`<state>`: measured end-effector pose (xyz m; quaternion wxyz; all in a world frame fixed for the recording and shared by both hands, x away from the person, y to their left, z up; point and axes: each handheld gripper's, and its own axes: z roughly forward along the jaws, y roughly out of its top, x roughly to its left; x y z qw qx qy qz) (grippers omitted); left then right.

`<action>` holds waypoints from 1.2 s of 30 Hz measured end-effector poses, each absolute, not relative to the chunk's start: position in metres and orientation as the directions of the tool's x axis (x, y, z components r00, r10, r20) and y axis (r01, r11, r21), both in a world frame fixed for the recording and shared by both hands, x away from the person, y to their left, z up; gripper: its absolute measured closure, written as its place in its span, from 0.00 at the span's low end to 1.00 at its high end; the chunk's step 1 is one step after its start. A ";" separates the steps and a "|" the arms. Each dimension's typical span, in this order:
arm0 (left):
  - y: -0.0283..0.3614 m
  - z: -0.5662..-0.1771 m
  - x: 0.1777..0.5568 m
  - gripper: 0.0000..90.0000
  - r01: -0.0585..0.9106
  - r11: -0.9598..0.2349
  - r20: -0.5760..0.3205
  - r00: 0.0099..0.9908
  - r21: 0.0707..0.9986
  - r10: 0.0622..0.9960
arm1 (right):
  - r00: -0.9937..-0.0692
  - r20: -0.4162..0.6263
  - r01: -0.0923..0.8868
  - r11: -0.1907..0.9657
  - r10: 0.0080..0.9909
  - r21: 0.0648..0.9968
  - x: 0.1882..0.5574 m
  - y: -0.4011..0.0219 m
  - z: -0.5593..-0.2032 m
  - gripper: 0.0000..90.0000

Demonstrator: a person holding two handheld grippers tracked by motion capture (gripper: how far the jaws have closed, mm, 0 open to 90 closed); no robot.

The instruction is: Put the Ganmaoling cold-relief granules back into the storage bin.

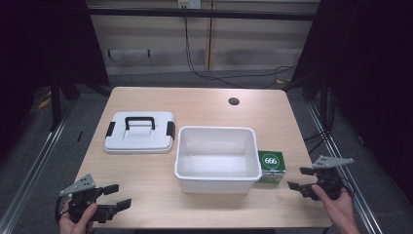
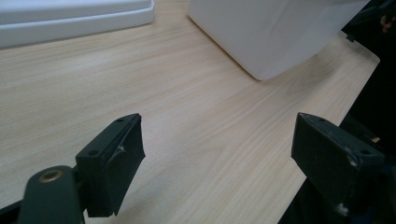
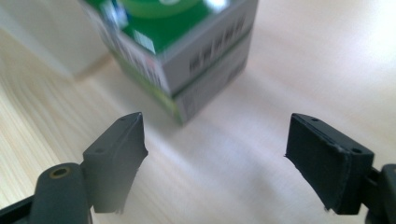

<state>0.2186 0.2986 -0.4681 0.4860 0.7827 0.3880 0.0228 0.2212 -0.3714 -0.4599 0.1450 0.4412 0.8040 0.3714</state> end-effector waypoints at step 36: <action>0.299 -0.468 0.219 0.19 0.587 -0.225 -0.343 0.696 0.778 0.630 | -0.700 0.076 0.430 0.334 0.710 0.839 0.221 -0.345 -0.390 0.18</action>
